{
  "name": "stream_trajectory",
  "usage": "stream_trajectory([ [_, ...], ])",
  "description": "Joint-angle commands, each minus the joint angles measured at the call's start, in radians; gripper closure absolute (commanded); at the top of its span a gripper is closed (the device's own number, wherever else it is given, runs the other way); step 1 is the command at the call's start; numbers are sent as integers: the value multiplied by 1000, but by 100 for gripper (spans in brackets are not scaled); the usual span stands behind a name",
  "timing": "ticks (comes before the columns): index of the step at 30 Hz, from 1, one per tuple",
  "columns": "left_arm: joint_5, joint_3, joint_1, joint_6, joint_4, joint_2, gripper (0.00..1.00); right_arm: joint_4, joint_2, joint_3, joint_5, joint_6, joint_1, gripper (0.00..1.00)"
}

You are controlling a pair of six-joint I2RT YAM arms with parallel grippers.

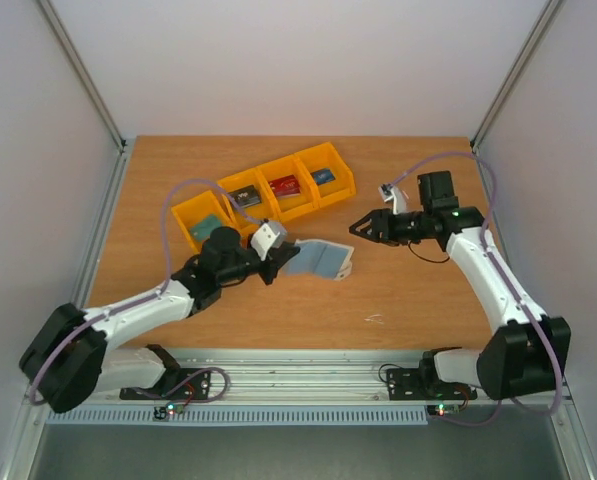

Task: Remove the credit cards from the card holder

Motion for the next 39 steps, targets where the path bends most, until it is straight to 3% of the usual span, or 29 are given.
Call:
stream_trajectory([
  [1,75,134,34,163,-5,-127,100,-60,-86,114,-112,-170,0,51],
  [7,22,300,48,177,-116,-224,100,-137,-148,305,-136,-311,0,48],
  [11,-26,416,88,49,-178,-229,100,-118,-137,417,-209,-317,3,47],
  [14,-69,461,101,-61,-216,-219,100,-130,-105,492,-131,-335,32,48],
  [20,-21,476,109,-83,-122,-203,100,-159,-15,617,-100,-373,57,48],
  [25,14,445,149,-95,11,-167,100,-238,77,730,30,-430,128,45],
  [39,128,394,171,-152,199,-152,100,-270,85,733,196,-462,166,53],
])
